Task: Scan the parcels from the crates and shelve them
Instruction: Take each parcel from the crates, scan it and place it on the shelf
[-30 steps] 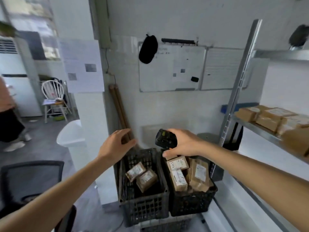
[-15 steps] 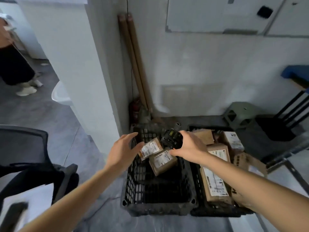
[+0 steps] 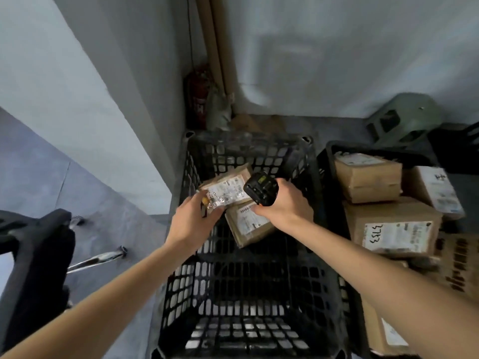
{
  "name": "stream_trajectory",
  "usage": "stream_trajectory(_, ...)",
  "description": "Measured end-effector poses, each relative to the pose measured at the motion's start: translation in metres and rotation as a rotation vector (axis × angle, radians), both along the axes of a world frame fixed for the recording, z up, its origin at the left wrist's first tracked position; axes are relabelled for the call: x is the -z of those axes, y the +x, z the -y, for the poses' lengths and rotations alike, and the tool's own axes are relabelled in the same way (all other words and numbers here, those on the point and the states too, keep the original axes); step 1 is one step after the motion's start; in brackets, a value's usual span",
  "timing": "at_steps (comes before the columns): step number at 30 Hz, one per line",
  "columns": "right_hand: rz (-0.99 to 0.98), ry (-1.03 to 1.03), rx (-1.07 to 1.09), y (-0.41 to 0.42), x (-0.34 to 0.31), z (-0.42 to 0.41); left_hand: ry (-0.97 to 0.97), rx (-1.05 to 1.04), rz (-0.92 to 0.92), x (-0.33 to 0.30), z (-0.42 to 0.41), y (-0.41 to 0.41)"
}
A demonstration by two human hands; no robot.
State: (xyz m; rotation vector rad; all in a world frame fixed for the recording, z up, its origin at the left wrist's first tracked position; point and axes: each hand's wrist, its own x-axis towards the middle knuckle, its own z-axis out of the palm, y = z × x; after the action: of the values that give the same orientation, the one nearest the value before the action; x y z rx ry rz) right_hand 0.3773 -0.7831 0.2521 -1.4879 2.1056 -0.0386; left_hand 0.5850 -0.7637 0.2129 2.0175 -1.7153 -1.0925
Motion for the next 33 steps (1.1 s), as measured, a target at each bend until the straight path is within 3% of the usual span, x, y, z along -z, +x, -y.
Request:
stream_trajectory(8, 0.057, 0.025, -0.024, -0.018, 0.074, 0.045, 0.090, -0.171, -0.074, 0.086, 0.031, -0.031)
stream_trajectory(17, 0.257, -0.001, -0.059, -0.022, 0.107, 0.069, 0.250, -0.378, -0.140, 0.130, 0.052, -0.041)
stream_trajectory(24, 0.386, -0.022, 0.001, -0.027, 0.102, 0.061, 0.188, -0.424, -0.204, 0.121, 0.045, -0.036)
stream_trajectory(33, 0.367, -0.124, 0.024, -0.026, 0.040, 0.039, -0.007, -0.283, -0.161, 0.044, 0.032, -0.022)
